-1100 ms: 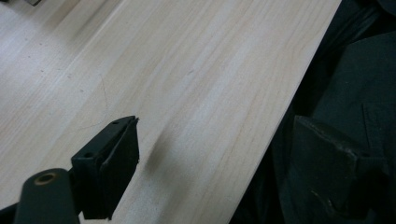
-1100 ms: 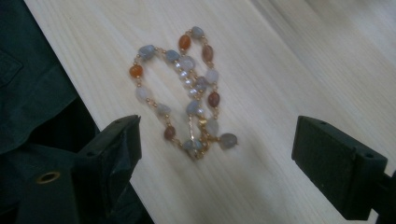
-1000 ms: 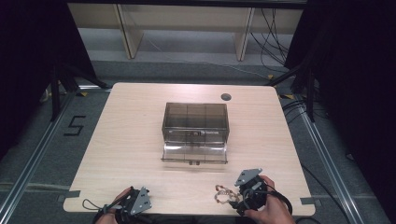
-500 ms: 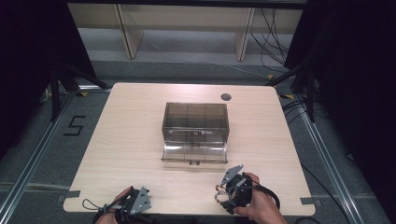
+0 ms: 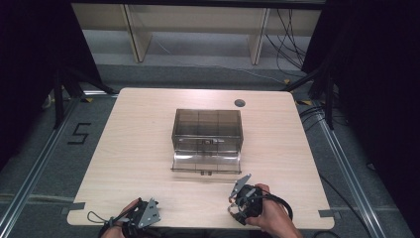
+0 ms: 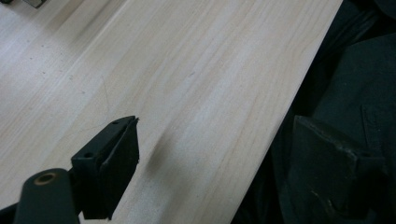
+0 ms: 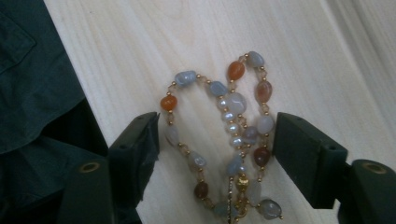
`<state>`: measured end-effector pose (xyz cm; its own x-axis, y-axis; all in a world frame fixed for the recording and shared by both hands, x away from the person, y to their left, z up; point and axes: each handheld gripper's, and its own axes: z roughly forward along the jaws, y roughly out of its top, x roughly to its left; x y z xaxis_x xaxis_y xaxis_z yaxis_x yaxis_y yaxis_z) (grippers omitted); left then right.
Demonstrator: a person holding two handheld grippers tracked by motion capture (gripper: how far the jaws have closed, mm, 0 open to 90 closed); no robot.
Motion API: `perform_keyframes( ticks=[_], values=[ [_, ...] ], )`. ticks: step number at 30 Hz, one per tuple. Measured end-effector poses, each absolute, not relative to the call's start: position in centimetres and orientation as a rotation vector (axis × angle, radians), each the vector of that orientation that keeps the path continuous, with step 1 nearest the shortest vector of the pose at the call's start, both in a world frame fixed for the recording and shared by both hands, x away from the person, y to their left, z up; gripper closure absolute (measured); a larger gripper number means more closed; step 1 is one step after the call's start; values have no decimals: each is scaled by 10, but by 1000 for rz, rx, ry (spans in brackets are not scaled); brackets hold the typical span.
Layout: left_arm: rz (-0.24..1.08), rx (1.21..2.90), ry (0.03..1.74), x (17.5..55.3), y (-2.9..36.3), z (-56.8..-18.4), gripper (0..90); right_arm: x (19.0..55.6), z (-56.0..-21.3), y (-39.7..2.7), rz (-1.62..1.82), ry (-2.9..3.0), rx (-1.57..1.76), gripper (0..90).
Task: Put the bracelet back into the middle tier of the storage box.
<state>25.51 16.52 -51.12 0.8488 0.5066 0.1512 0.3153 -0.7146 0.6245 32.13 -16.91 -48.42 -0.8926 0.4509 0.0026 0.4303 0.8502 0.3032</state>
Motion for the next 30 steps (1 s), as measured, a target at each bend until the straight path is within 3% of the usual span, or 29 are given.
perform_keyframes(
  ticks=[6,8,9,10,11,13,18,24,30],
  values=[
    [417,2418,596,255,165,-511,160,325,-481,-166,395,2976,694,490],
    [417,2419,594,255,165,-511,160,328,-480,-166,393,2975,693,563],
    [417,2417,597,255,165,-511,160,330,-479,-167,392,2984,691,642],
    [418,2418,596,255,165,-511,160,330,-479,-167,392,2984,691,642],
    [417,2418,595,255,165,-511,160,331,-479,-168,411,2972,694,710],
    [417,2419,596,255,165,-512,160,332,-479,-168,408,2979,688,756],
    [418,2427,598,255,165,-512,161,330,-478,-166,389,2980,662,763],
    [423,2428,600,256,165,-511,162,330,-476,-164,373,2985,611,838],
    [425,2428,601,256,166,-511,165,329,-466,-167,398,2961,598,839]
  ],
)
